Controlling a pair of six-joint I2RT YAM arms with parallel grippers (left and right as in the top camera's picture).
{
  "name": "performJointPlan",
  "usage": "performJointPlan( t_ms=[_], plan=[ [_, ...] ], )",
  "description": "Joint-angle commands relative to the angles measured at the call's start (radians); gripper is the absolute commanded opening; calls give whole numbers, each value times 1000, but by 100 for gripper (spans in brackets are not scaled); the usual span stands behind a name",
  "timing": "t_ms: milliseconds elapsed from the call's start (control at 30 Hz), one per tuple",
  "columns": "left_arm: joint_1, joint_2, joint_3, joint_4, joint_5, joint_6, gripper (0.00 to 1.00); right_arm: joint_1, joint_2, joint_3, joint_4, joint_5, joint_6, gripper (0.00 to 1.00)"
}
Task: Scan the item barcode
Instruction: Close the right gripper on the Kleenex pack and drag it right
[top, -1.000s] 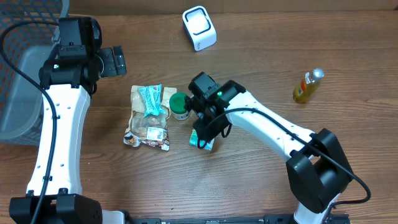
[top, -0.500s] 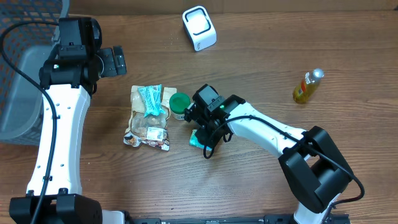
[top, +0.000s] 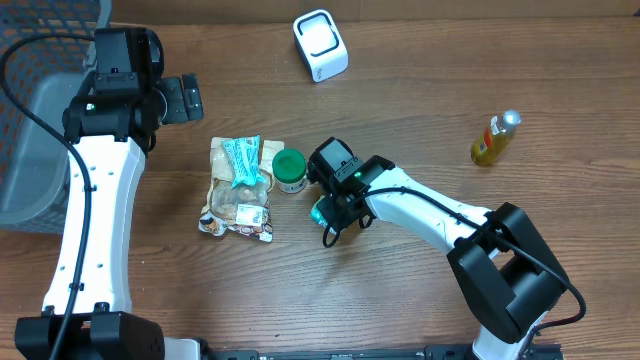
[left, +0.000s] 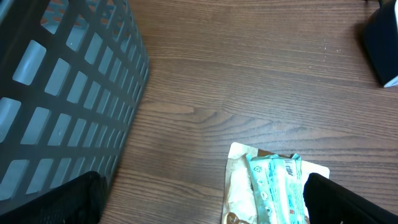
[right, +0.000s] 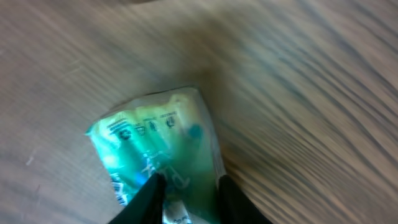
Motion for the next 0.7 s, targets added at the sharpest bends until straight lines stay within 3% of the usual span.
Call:
performJointPlan(
  t_ms=[0, 100, 300, 667],
  plan=[
    [-2, 1, 7, 1, -10, 7, 100, -19, -21, -13, 6, 124, 230, 28],
    [-2, 1, 7, 1, -10, 7, 100, -47, -21, -8, 7, 109, 299, 28],
    [-3, 1, 7, 1, -10, 7, 100, -145, -21, 34, -8, -121, 267, 28],
    [-3, 1, 7, 1, -10, 7, 100, -292, -21, 37, -22, -277, 236, 27]
  ],
)
